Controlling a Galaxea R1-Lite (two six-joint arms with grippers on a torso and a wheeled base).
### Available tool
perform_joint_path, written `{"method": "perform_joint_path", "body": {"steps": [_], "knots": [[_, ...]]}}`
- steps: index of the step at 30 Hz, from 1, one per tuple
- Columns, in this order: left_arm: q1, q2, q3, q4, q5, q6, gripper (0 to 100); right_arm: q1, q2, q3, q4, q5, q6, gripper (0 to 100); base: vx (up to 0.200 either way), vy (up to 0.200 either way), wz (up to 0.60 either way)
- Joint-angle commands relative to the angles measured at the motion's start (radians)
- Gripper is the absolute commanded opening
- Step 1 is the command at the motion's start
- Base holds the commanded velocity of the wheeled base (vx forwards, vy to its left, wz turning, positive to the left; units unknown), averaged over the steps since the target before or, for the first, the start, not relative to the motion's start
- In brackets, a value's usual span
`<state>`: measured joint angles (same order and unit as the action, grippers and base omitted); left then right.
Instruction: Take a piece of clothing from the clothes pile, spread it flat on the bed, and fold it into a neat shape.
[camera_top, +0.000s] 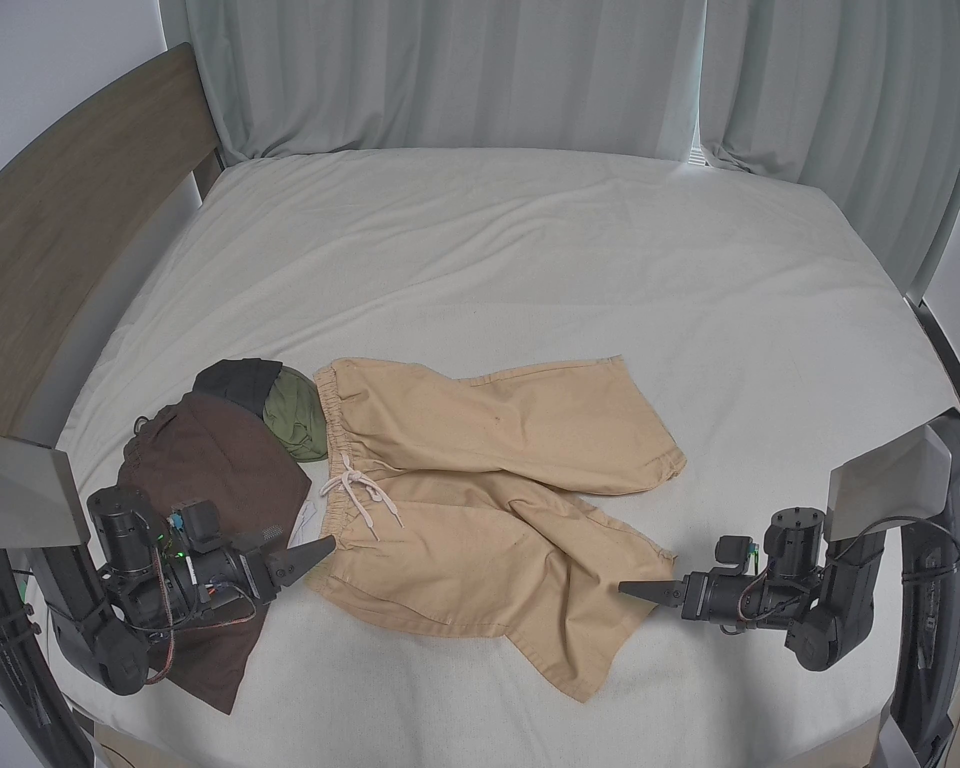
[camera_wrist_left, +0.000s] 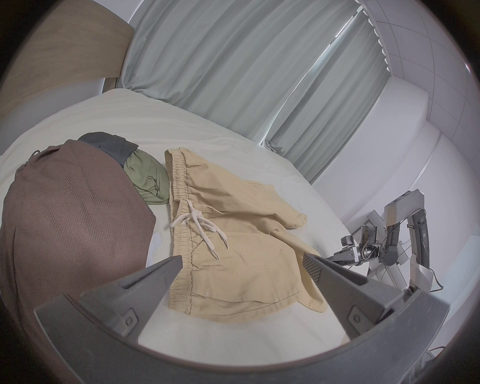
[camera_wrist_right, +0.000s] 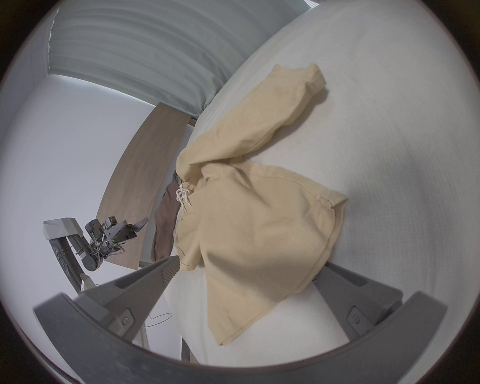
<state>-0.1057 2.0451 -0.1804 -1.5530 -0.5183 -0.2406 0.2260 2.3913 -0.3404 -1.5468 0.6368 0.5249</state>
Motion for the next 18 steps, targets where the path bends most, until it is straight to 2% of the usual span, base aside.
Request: {"method": "perform_joint_path", "body": {"steps": [1, 18], "knots": [[0.0, 0.003, -0.001, -0.001, 0.0, 0.0, 100, 0.001, -0.047, -0.002, -0.001, -0.002, 0.0, 100, 0.0, 0.0, 0.0], [-0.003, 0.003, 0.001, -0.001, 0.0, -0.002, 100, -0.065, -0.055, -0.045, 0.001, -0.006, -0.002, 100, 0.0, 0.0, 0.0]]}}
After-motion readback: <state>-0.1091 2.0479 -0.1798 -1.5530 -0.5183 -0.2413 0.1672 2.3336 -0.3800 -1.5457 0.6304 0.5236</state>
